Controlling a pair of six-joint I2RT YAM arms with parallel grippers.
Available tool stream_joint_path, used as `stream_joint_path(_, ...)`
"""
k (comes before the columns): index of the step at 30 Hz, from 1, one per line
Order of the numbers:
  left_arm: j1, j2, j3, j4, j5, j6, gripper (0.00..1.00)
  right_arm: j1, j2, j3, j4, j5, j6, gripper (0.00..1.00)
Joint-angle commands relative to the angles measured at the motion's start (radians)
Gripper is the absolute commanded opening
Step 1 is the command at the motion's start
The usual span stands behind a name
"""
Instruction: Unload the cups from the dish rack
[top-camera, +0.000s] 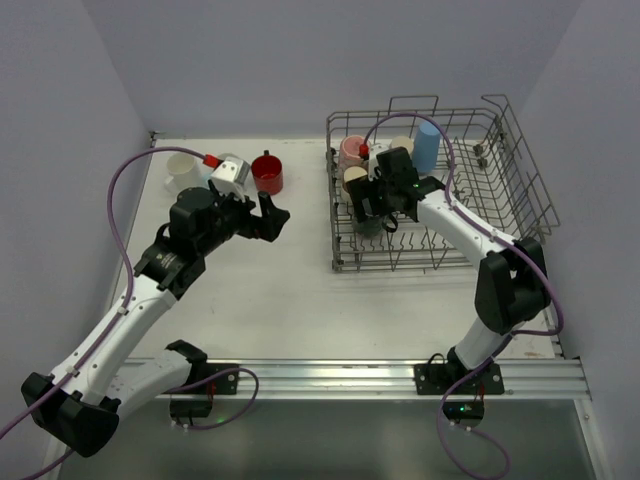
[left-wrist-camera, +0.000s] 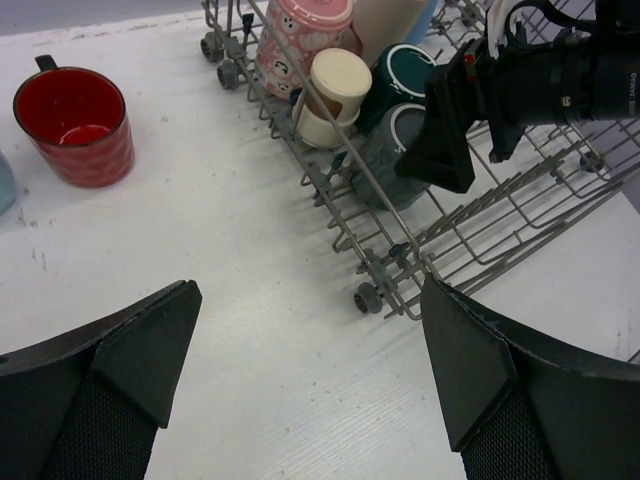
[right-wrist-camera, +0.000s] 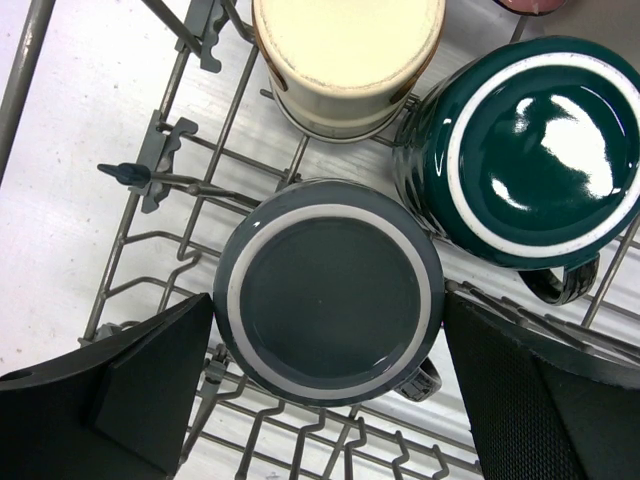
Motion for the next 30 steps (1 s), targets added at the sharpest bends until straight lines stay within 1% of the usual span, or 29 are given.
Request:
stream_joint_path(1,0.004,-0.012,-0.013,-0.002,-0.014,0.048,1.00,0.012,0.018,0.043,0.022,0.005,0.001,0.99)
stream_joint_path(6,0.004,-0.030,-0.047,0.036,-0.010,0.068,1.00,0.017,0.044,0.056,0.028,0.017,0.001,0.99)
stream_joint_path(11,0.004,-0.042,-0.089,0.061,-0.013,0.083,1.00,0.029,0.042,0.043,0.065,0.048,0.011,0.94)
stream_joint_path(13,0.004,-0.042,-0.096,0.064,0.014,0.082,1.00,0.034,0.035,0.032,0.090,0.065,0.027,0.89)
stream_joint_path(16,0.004,-0.045,-0.104,0.070,0.051,0.076,1.00,0.035,-0.013,-0.006,0.148,0.071,0.048,0.71)
stream_joint_path(17,0.004,-0.045,-0.104,0.072,0.059,0.073,1.00,0.036,-0.051,-0.017,0.166,0.073,0.056,0.62)
stream_joint_path(20,0.004,-0.050,-0.098,0.076,0.100,0.054,1.00,0.034,-0.114,-0.065,0.231,0.086,0.099,0.59)
stream_joint_path(21,0.004,-0.050,-0.087,0.076,0.126,0.047,1.00,0.035,-0.161,-0.088,0.266,0.088,0.132,0.58)
stream_joint_path(24,0.004,-0.041,-0.061,0.085,0.180,-0.018,1.00,0.036,-0.229,-0.135,0.314,0.080,0.183,0.57)
stream_joint_path(25,0.004,-0.030,-0.053,0.096,0.240,-0.074,1.00,0.036,-0.267,-0.146,0.335,0.079,0.220,0.57)
stream_joint_path(26,0.003,-0.024,-0.055,0.146,0.277,-0.104,1.00,0.034,-0.286,-0.155,0.347,0.077,0.237,0.57)
stream_joint_path(27,0.003,-0.016,-0.056,0.180,0.345,-0.137,1.00,0.034,-0.303,-0.174,0.358,0.077,0.272,0.57)
stream_joint_path(28,-0.002,0.002,-0.066,0.250,0.370,-0.203,1.00,0.034,-0.333,-0.181,0.375,0.077,0.290,0.57)
stream_joint_path(30,-0.011,0.039,-0.079,0.333,0.404,-0.263,1.00,0.034,-0.358,-0.198,0.393,0.074,0.336,0.56)
